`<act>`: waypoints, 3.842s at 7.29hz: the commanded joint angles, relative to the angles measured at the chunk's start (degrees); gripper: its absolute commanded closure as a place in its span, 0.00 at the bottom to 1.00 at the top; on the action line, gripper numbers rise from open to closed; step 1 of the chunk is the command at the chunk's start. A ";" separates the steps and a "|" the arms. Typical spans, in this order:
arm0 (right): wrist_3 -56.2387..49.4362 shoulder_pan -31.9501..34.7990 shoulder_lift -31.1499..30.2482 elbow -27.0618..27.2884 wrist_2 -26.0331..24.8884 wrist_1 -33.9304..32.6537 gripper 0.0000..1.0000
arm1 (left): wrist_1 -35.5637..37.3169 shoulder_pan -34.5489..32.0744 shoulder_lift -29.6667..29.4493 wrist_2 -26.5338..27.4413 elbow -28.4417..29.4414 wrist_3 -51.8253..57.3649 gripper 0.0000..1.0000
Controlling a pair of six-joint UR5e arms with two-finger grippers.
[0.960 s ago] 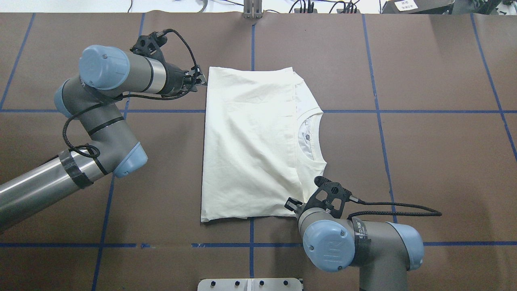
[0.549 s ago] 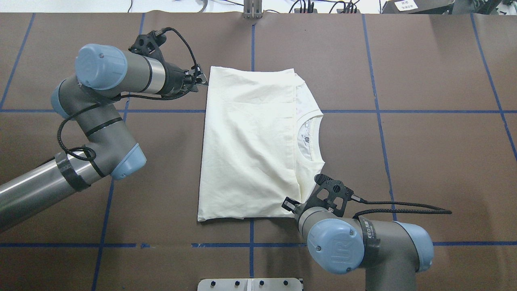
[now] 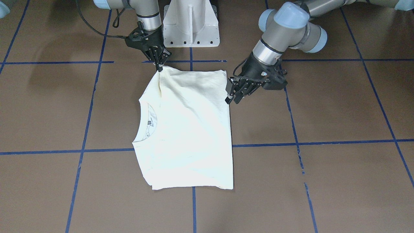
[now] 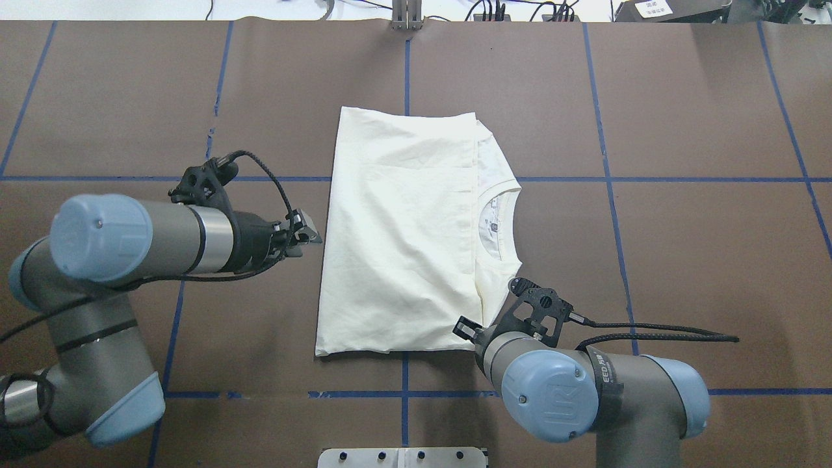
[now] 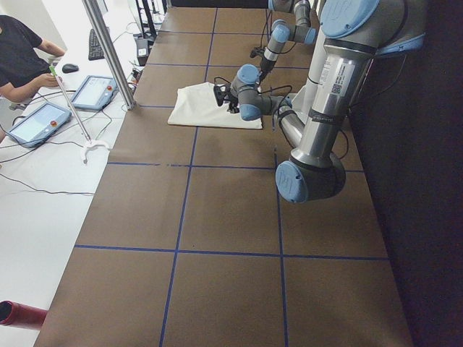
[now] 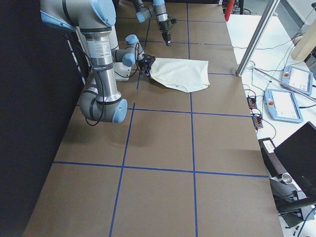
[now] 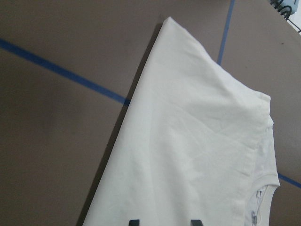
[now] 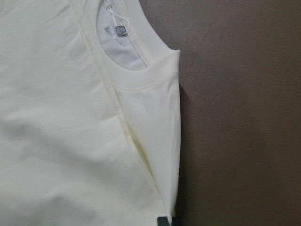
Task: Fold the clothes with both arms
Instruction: 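Move the left gripper to the shirt's near corner beside the right gripper, then grasp the shirt's near edge with both grippers, then lift the near edge with both grippers and fold it over toward the far edge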
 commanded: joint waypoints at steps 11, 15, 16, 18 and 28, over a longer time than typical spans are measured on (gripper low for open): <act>-0.01 -0.02 -0.07 0.06 -0.07 0.01 1.00 | 5.16 13.05 -0.62 6.67 4.68 -6.80 0.79; -0.01 -0.11 0.01 -0.02 -0.07 0.01 1.00 | 10.41 13.05 -0.97 6.58 2.16 -6.10 1.00; -0.01 -0.11 0.01 0.06 -0.07 0.01 1.00 | 13.57 13.05 -0.97 6.32 -0.82 -6.01 1.00; -0.10 -0.02 -0.16 0.06 0.02 0.01 1.00 | 14.74 13.05 -1.06 6.23 -1.56 -5.92 1.00; -6.15 22.25 4.21 0.89 23.18 0.19 1.00 | 26.35 -3.79 -12.22 3.08 -5.71 0.12 1.00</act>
